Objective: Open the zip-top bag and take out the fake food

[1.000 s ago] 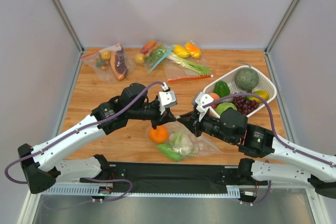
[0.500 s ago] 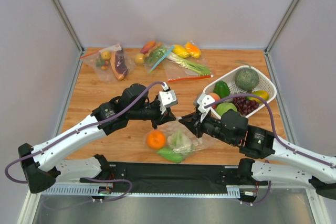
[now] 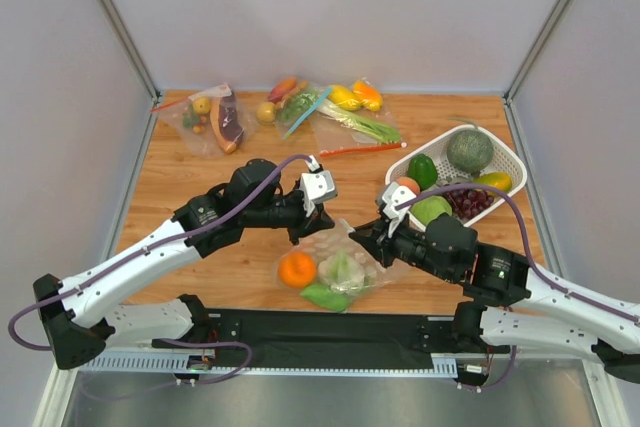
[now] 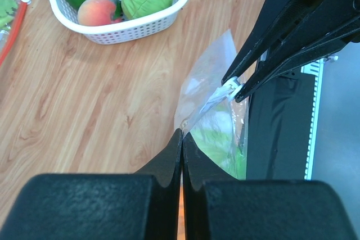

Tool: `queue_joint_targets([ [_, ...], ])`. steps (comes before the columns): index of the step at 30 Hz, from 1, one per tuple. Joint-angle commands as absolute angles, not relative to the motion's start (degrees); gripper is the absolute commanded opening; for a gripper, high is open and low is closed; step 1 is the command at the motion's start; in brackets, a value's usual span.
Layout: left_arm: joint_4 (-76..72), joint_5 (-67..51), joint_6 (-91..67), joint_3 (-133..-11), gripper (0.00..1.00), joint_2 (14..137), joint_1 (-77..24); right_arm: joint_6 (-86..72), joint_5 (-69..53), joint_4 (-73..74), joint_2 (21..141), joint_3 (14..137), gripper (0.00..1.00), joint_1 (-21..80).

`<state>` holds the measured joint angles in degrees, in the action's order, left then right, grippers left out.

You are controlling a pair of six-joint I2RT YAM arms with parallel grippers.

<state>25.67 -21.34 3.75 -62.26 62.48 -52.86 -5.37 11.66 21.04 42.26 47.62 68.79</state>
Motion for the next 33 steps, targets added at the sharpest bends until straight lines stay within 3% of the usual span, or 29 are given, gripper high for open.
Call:
queue_joint_targets([
  [1,25.0,-18.4,3.9,-62.6,0.0,60.6,-51.5,-6.5,12.9,23.1,40.6,47.4,0.0,68.8],
  [33,25.8,-9.1,0.4,-63.0,0.0,61.8,-41.8,-8.5,14.5,26.8,36.8,45.6,0.0,68.8],
])
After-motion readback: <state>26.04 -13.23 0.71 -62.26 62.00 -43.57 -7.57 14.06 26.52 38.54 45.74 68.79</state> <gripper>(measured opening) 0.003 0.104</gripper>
